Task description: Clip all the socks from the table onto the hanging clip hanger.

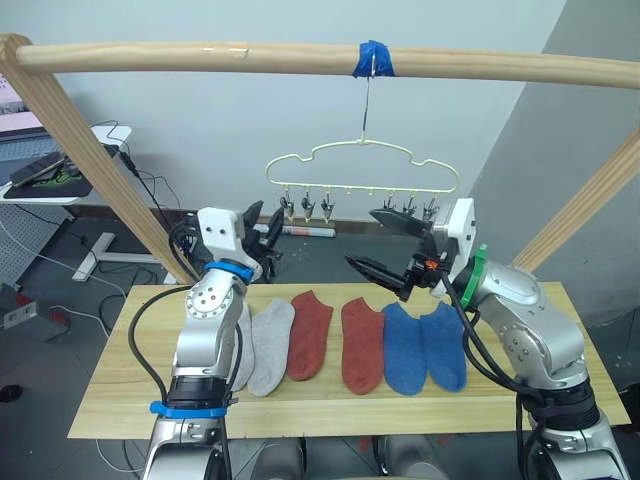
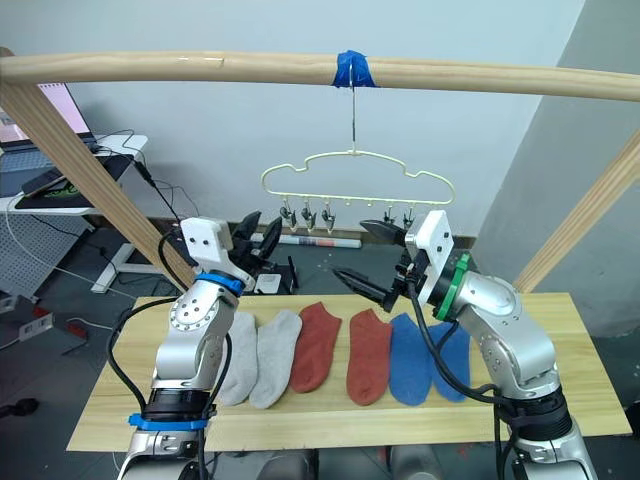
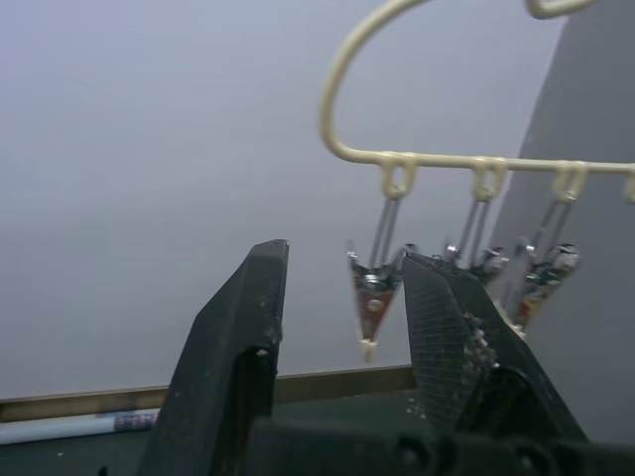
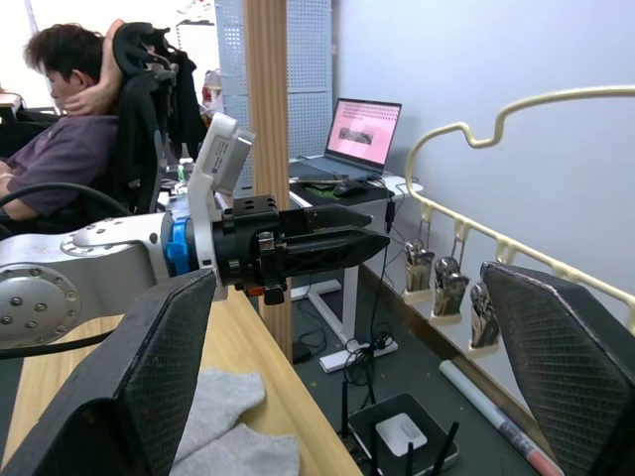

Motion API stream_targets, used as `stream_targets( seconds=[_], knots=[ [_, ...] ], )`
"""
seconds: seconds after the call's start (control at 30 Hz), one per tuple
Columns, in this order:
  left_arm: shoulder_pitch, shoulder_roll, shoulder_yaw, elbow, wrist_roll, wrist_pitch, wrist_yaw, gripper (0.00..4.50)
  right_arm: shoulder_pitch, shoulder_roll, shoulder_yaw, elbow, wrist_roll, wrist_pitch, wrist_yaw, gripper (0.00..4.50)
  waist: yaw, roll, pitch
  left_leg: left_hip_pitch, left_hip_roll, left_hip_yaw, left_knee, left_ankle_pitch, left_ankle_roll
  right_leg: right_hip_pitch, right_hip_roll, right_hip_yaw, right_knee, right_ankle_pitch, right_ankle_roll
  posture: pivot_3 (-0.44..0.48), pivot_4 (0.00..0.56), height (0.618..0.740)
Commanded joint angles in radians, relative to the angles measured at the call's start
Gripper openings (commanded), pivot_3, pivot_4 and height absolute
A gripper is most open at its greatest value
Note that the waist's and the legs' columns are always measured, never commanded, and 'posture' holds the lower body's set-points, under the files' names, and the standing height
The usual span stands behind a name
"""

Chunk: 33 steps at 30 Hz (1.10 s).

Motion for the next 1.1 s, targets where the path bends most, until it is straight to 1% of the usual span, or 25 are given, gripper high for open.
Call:
stream_targets(
  seconds=[0.03,0.63,1.1],
  knots=[
    [-0.017,-0.001,0.003,-0.004,-0.007,-0.01,-0.009,2.11,-0.009,0.005,0.003,-0.03,0.003,-0.016,-0.002,4.5,-0.006,0.0,0.0,0.0,0.0,0.0,0.0,0.0,0.0,0.0,0.0,0.0,0.0,0.0,0.0,-0.148,0.123,0.74],
    [-0.07,-0.006,0.009,0.08,0.005,-0.049,0.002,2.11,-0.084,0.014,0.004,-0.076,0.048,0.045,-0.007,4.5,-0.012,0.0,0.0,0.001,0.0,0.0,0.0,0.0,0.0,0.0,0.0,0.0,0.001,0.0,0.0,-0.161,0.125,0.74],
    [-0.121,-0.008,0.013,0.156,0.03,-0.101,0.017,2.11,-0.094,0.002,-0.003,-0.099,0.064,0.073,-0.021,4.5,-0.021,0.0,0.0,0.001,0.0,0.0,0.001,0.0,0.0,0.0,0.0,0.0,0.002,0.0,0.0,-0.172,0.121,0.74]
  ],
)
